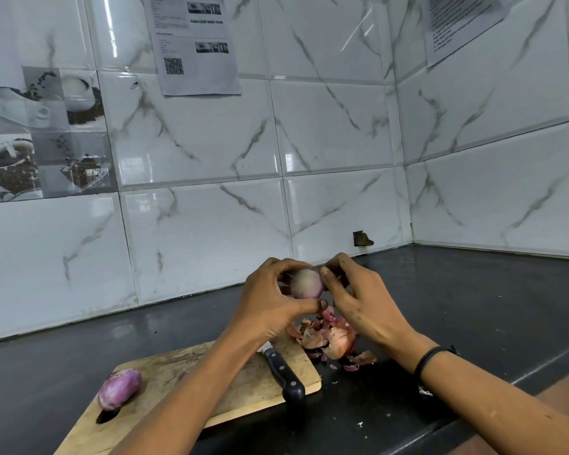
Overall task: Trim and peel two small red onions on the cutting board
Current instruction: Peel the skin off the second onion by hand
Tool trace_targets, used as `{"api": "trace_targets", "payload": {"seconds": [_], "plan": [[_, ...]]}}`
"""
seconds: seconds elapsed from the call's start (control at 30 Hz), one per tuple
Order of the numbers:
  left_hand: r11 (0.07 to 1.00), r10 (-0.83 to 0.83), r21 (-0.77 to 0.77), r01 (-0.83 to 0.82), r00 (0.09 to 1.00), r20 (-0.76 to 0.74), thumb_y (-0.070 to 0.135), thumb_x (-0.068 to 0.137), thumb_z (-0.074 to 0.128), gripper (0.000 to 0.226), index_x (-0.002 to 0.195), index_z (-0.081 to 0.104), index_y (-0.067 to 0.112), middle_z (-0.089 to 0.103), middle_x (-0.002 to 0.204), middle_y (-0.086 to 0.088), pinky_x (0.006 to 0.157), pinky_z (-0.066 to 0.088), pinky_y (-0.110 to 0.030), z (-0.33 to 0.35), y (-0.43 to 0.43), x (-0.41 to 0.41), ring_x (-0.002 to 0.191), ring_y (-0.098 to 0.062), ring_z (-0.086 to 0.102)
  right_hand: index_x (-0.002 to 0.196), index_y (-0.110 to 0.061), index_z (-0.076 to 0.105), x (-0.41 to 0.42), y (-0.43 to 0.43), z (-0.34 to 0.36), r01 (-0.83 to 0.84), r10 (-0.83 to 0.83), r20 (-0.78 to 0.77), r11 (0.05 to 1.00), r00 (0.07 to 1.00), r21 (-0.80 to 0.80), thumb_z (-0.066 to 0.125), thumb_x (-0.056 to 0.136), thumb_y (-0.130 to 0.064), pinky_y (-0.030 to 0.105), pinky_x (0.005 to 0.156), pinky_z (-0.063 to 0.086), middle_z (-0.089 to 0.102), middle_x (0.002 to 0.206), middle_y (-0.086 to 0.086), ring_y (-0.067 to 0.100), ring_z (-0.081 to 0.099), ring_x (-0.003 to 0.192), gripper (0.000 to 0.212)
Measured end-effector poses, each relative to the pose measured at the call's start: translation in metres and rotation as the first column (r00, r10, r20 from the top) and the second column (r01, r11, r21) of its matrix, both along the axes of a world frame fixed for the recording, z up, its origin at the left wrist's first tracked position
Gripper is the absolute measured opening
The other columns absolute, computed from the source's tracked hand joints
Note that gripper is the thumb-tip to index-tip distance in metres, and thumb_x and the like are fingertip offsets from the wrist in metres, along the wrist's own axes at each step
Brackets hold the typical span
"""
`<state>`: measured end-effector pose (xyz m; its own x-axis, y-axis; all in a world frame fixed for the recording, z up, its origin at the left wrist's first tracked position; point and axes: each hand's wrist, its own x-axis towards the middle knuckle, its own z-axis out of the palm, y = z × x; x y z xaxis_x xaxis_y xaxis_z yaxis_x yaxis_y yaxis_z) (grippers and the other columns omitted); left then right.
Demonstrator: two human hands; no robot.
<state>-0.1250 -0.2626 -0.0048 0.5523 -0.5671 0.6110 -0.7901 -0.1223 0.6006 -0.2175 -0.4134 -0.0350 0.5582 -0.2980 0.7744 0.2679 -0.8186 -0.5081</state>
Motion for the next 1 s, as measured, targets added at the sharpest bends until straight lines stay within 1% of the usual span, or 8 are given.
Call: {"api": "trace_targets", "payload": {"seconds": [0.07,0.17,0.23,0.37,0.5,0.7,0.87,1.0], "plan": [[1.000,0.019,-0.005,-0.019,1.000,-0.007,0.027,0.059,0.096,0.056,0.109,0.071,0.033,0.067,0.106,0.015,0.080,0.051,-0.015,0.001,0.003,0.002,0.097,0.002,0.063,0.106,-0.026,0.060,-0.003,0.002,0.001,-0.019,0.021,0.029,0.998,0.999,-0.052,0.054,0.102,-0.033,0.024,0.071,0.050,0.068,0.097,-0.013,0.004,0.063,0.086,0.010],[0.999,0.032,-0.005,-0.032,0.999,-0.008,0.025,0.060,0.096,0.058,0.112,0.072,0.031,0.069,0.106,0.015,0.084,0.052,-0.017,0.002,0.006,0.006,0.099,0.002,0.064,0.118,-0.027,0.065,-0.004,0.002,0.001,-0.046,0.052,0.041,0.989,0.998,-0.138,0.060,0.099,-0.027,0.020,0.079,0.051,0.065,0.109,-0.019,0.002,0.062,0.096,0.019],[0.999,0.042,0.009,-0.042,0.999,0.006,0.022,0.060,0.096,0.060,0.115,0.072,0.030,0.070,0.108,0.015,0.086,0.051,-0.016,0.003,0.008,0.009,0.101,0.002,0.064,0.117,-0.026,0.069,-0.003,0.001,0.001,-0.035,0.049,0.060,0.976,0.997,-0.216,0.065,0.096,-0.026,0.025,0.080,0.053,0.066,0.107,-0.019,0.003,0.064,0.094,0.021],[0.994,0.058,0.092,-0.065,0.996,0.073,0.014,0.062,0.093,0.066,0.122,0.071,0.028,0.068,0.113,0.014,0.073,0.043,-0.001,0.003,0.012,0.010,0.100,0.002,0.062,0.105,-0.025,0.077,-0.002,-0.002,0.002,0.009,0.021,0.092,0.949,0.996,-0.315,0.073,0.089,-0.029,0.032,0.070,0.056,0.069,0.096,-0.017,0.005,0.065,0.083,0.017],[0.984,0.055,0.161,-0.081,0.985,0.161,0.006,0.062,0.088,0.069,0.122,0.069,0.033,0.064,0.118,0.012,0.078,0.041,-0.004,0.006,0.017,0.011,0.108,-0.007,0.060,0.097,-0.027,0.077,-0.003,-0.002,0.002,-0.011,0.006,-0.015,0.939,1.000,-0.343,0.068,0.085,-0.042,0.040,0.065,0.056,0.068,0.092,-0.016,0.007,0.063,0.077,0.021],[0.969,0.029,0.236,-0.073,0.982,0.184,0.007,0.062,0.087,0.069,0.121,0.069,0.039,0.062,0.119,0.009,0.085,0.044,-0.013,0.007,0.019,0.011,0.110,-0.008,0.058,0.091,-0.024,0.069,-0.007,0.004,0.004,-0.031,-0.019,-0.114,0.907,0.993,-0.421,0.064,0.083,-0.039,0.038,0.066,0.053,0.058,0.087,-0.019,0.008,0.060,0.075,0.017],[0.972,0.003,0.234,-0.038,0.989,0.150,0.011,0.059,0.089,0.069,0.120,0.070,0.038,0.067,0.115,0.012,0.082,0.047,-0.011,0.006,0.018,0.011,0.106,-0.002,0.062,0.083,-0.018,0.059,-0.005,0.007,0.005,0.017,-0.067,-0.100,0.898,0.993,-0.439,0.048,0.079,-0.057,0.036,0.061,0.048,0.053,0.081,-0.012,0.011,0.052,0.069,0.040],[0.979,-0.010,0.203,-0.008,0.996,0.085,0.020,0.061,0.093,0.064,0.119,0.072,0.032,0.072,0.107,0.016,0.075,0.049,-0.005,0.004,0.016,0.010,0.097,0.010,0.064,0.079,-0.026,0.053,-0.006,0.006,0.005,0.011,-0.043,-0.073,0.921,0.996,-0.389,0.050,0.077,-0.062,0.030,0.059,0.044,0.051,0.075,-0.014,0.007,0.051,0.067,0.037]]}}
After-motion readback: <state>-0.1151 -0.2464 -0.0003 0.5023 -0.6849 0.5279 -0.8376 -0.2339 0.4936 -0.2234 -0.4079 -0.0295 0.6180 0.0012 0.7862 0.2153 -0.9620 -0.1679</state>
